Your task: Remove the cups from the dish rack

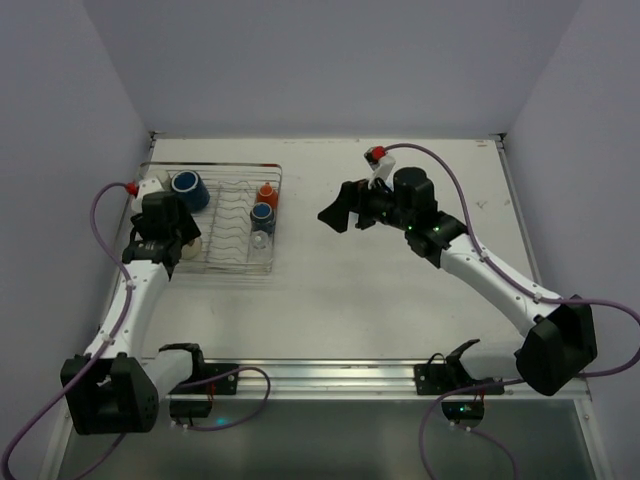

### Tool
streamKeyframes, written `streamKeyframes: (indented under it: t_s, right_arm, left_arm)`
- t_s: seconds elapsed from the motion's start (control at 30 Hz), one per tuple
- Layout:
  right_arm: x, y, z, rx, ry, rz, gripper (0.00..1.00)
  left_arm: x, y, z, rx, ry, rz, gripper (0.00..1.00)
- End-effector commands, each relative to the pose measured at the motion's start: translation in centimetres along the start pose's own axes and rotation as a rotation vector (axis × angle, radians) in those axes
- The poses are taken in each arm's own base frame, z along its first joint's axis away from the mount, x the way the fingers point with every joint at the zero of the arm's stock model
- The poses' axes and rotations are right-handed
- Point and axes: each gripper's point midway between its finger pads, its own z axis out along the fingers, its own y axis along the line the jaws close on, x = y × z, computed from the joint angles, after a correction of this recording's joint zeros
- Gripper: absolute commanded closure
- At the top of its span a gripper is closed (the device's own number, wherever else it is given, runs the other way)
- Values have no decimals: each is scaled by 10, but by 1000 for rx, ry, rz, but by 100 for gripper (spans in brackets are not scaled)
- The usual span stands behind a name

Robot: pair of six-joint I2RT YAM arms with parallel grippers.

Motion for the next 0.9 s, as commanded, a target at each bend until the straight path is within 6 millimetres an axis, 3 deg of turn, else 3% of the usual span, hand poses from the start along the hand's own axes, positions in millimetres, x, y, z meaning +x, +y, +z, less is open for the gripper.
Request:
streamKeyframes:
  t_s: [0.0, 0.23, 0.33, 0.43, 0.5, 0.53, 0.6, 0.67, 0.87]
  right_arm:
    - [-34, 53, -11, -209, -143, 45, 1]
    - [-37, 94, -13, -370, -205, 146, 1]
    - [-34, 109, -12, -465, -228, 188, 2]
    - [-31, 116, -10, -522, -238, 215, 5]
    - [-28, 119, -11, -552, -242, 226, 6]
    - [-25, 118, -9, -551, -238, 233, 6]
    - [-21, 120, -9, -567, -231, 246, 6]
    - [-16, 122, -5, -579, -215, 252, 9]
    - [-13, 141, 0, -654, -168, 250, 15]
  left_arm:
    - [-49, -17, -25, 104, -138, -60, 71]
    - [-82, -42, -82, 325, -244, -106, 75]
    - [-87, -74, -117, 556, -253, -148, 75]
    - [-77, -117, -162, 897, -200, -173, 75]
    - [-62, -128, -172, 1007, -129, -243, 76]
    - [-70, -134, -191, 1100, -181, -244, 77]
    - [-57, -137, -205, 1185, -130, -277, 78]
    - [-60, -141, -224, 1280, -167, -274, 78]
    - [-45, -144, -243, 1415, -119, -323, 79]
